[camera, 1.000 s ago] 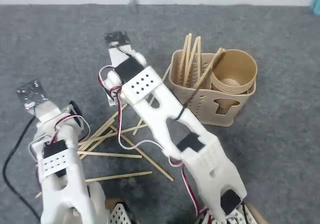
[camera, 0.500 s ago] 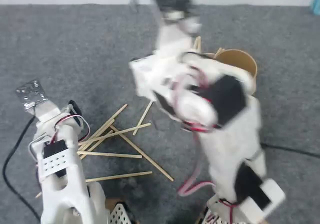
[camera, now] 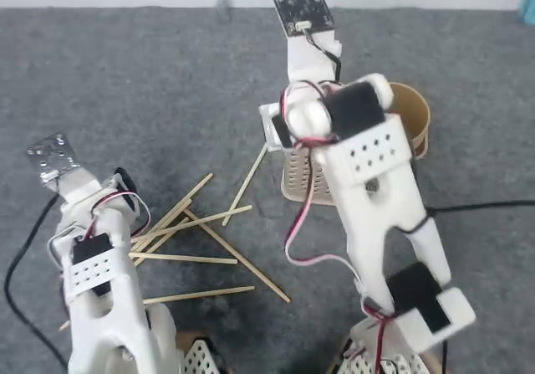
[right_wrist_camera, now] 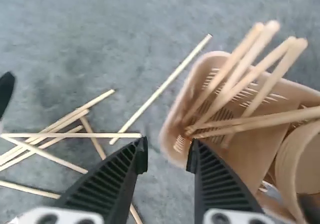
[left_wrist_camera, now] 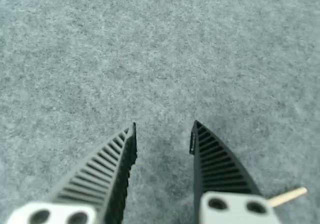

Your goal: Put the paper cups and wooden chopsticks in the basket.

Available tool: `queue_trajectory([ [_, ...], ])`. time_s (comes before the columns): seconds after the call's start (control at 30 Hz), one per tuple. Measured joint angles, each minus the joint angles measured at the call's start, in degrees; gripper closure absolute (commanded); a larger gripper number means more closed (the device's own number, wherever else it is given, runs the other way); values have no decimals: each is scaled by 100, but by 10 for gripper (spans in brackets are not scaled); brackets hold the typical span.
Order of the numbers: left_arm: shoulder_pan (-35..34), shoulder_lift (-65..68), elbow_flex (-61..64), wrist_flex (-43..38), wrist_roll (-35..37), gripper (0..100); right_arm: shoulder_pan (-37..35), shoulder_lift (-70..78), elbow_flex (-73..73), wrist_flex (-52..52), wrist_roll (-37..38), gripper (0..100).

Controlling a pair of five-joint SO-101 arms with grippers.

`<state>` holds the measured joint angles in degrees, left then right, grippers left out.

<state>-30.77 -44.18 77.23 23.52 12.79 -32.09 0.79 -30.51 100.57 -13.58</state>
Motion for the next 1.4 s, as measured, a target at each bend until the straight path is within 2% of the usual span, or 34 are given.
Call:
queue_trajectory([
  [0.33, 0, 0, 0, 0, -9, 831, 88, 782, 0, 0, 0, 867],
  [0.4, 0, 53, 0, -9, -35, 831, 88, 800, 0, 0, 0, 902],
  [0.47, 0, 70, 0, -9, -44, 831, 88, 914, 62, 0, 18, 991],
  [0.53, 0, 70, 0, -9, -53, 831, 176, 1108, 79, 0, 18, 977],
  [0.7, 0, 70, 0, -9, -53, 831, 765, 1345, 88, 0, 79, 991],
  [1.03, 0, 70, 0, -9, -53, 831, 2040, 1363, 202, 0, 976, 987],
  [1.1, 9, 70, 0, -9, -53, 831, 2110, 1284, 290, 0, 1134, 955],
  [1.27, 70, 70, 0, -9, -70, 831, 1996, 976, 519, 9, 1222, 785],
  [1.4, 70, 70, 0, -9, -70, 831, 1758, 475, 545, 9, 1222, 779],
])
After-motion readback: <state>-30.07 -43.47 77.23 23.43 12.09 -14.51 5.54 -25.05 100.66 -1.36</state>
